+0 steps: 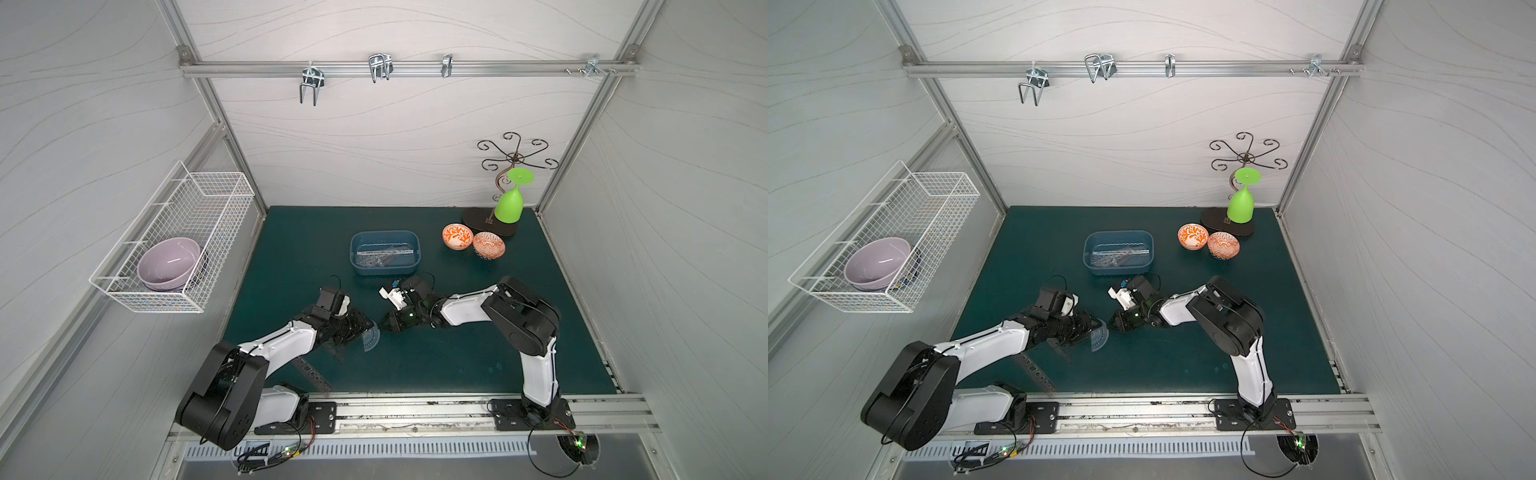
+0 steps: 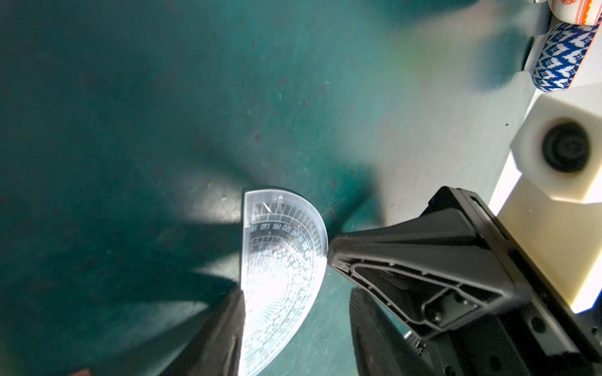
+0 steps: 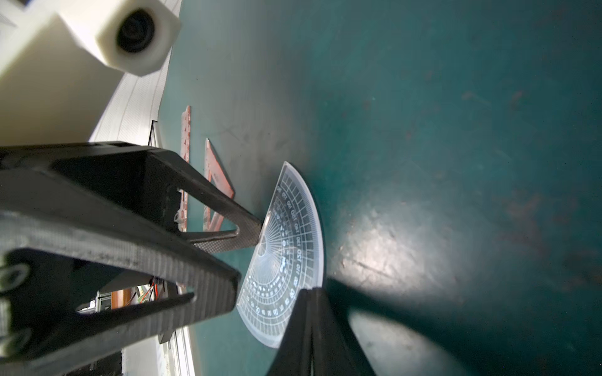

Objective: Put the scattered rulers into the storage box
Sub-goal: Pick up the ruler from the center of the board.

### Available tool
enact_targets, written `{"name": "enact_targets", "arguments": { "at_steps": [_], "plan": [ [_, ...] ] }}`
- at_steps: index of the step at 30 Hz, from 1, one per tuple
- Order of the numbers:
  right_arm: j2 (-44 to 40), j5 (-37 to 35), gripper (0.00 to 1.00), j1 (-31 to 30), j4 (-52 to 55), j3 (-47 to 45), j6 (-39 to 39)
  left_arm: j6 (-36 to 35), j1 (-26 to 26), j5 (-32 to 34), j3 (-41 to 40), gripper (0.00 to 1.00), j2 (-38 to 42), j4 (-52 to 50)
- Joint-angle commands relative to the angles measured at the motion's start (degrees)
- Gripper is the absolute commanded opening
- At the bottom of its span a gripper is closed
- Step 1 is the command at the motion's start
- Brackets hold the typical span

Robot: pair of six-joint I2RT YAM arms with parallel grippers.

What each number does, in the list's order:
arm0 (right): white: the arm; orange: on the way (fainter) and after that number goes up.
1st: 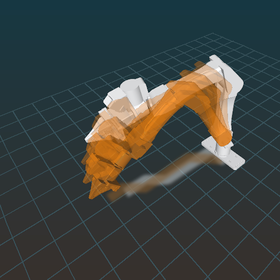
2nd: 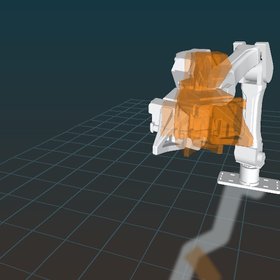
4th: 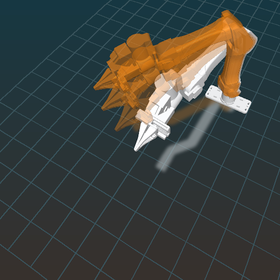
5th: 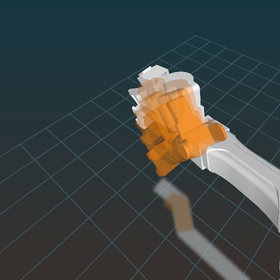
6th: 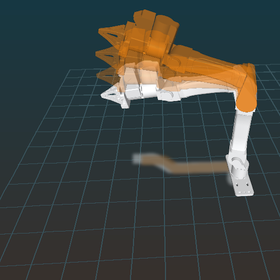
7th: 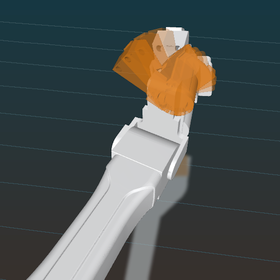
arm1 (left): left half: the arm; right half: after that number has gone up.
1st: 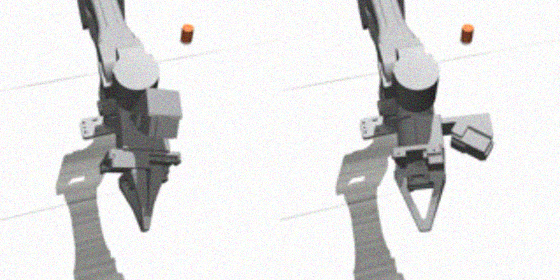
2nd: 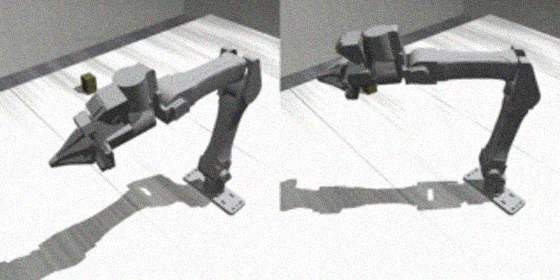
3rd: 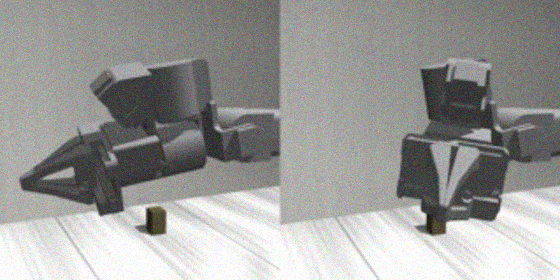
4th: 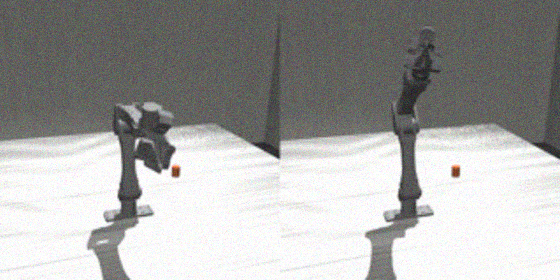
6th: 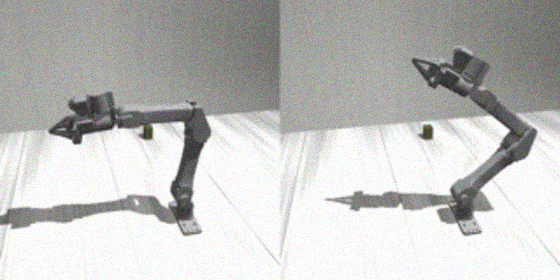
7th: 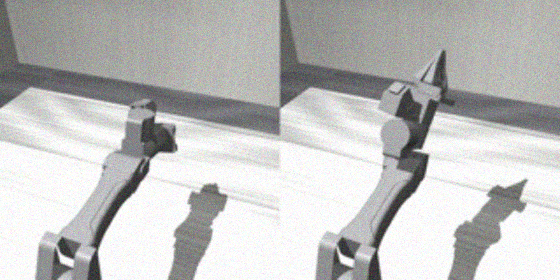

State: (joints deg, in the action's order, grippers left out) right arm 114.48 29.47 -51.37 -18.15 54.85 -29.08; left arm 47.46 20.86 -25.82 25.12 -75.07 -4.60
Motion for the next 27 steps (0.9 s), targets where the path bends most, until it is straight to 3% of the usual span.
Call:
{"name": "enact_targets", "arguments": {
  "at_steps": [1, 10, 27],
  "plan": [
    [1.85, -4.03, 0.09, -0.9, 10.17, -3.93, -0.74, -0.34, 1.46, -0.37, -2.49, 0.57, -5.29, 0.12],
    [-6.09, 1.05, 0.1, 2.51, 9.95, -1.2, -1.37, -3.6, -0.21, 2.88, 0.15, 0.56, 3.49, -10.67],
    [0.45, 3.69, 0.08, 0.84, 8.96, 4.43, -2.21, -3.88, -0.82, 3.66, 0.54, 0.52, 1.7, -13.02]
  ]
}}
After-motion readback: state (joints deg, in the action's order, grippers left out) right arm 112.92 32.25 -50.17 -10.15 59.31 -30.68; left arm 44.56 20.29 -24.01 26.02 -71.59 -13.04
